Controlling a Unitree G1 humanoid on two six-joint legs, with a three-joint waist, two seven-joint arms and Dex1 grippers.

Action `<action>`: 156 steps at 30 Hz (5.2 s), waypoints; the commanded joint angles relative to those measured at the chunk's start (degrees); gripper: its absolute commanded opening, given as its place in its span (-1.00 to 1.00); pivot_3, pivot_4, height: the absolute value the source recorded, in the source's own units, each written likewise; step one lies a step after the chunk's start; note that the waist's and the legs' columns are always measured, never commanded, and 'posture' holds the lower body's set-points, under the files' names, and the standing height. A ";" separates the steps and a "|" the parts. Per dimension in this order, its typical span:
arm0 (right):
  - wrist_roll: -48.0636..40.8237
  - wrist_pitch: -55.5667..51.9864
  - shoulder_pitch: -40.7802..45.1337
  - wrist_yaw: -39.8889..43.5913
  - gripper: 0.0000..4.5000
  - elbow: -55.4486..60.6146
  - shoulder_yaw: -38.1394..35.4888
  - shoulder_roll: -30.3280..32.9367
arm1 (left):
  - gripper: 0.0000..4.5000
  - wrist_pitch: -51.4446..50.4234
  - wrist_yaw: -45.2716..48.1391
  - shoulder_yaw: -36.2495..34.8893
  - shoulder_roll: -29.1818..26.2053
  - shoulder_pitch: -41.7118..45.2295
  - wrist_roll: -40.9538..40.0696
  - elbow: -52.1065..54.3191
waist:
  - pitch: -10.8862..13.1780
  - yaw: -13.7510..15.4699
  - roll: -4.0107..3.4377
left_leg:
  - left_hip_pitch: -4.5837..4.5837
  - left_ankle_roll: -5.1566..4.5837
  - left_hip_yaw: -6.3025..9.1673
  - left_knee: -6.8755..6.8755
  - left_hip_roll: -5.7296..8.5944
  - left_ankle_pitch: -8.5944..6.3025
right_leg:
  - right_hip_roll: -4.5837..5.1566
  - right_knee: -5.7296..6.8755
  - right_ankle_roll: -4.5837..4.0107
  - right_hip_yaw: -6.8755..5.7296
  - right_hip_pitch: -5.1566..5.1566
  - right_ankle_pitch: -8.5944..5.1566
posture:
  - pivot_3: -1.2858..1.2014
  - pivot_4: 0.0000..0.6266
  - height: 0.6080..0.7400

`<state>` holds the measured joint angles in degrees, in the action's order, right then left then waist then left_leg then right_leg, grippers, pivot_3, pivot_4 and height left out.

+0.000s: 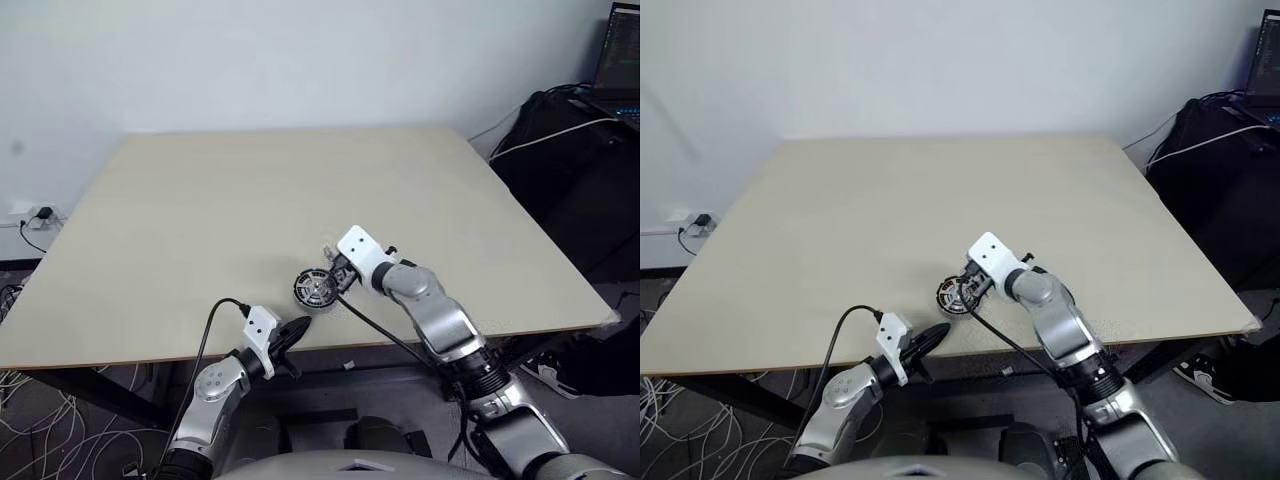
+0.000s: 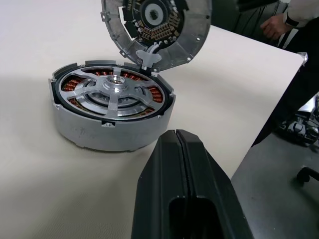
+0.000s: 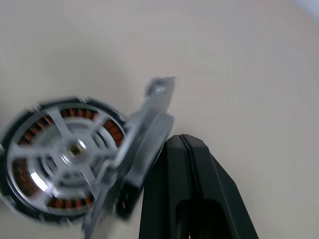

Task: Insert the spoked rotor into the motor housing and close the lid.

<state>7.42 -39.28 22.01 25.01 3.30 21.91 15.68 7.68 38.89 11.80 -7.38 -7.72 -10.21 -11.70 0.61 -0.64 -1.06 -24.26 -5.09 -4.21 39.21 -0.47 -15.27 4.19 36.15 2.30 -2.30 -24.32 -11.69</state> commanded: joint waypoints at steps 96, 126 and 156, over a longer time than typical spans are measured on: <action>-13.64 20.29 7.06 27.38 0.46 -28.49 -7.76 -0.41 | -1.00 -1.98 -1.40 -1.40 -0.24 -0.71 -1.15 3.51 | 0.16 0.02 0.07 | 0.41 0.34 0.01 -0.36 -0.02 -0.21 | 0.54 -0.13 -0.10 0.29 0.24 -0.03 | 0.03 -1.00 1.00; -13.55 21.40 0.19 15.69 0.46 -21.96 -9.00 -3.83 | -1.00 -4.87 -1.29 -0.93 -0.39 -0.75 -1.93 5.70 | 0.11 0.04 0.00 | 0.06 0.34 0.00 -0.34 0.06 -0.20 | 0.59 -0.12 -0.11 0.27 -0.11 -0.04 | 0.03 -1.00 1.00; -8.91 16.33 0.16 13.73 0.46 -23.30 -6.00 -2.16 | -1.00 -4.78 -1.05 -0.59 -0.57 -1.03 -1.78 5.61 | 0.01 0.13 -0.12 | 0.56 0.33 0.00 -0.20 0.05 -0.20 | 0.47 -0.06 -0.08 0.06 0.49 -0.04 | 0.03 -1.00 1.00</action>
<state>-2.24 -20.90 21.87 38.18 -19.84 16.06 11.93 2.56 37.56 10.94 -7.98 -9.11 -11.48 -8.59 0.62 -0.51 -1.17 -23.70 -4.76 -4.21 39.01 -0.43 -15.47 4.66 36.07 2.22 -2.25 -23.83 -11.73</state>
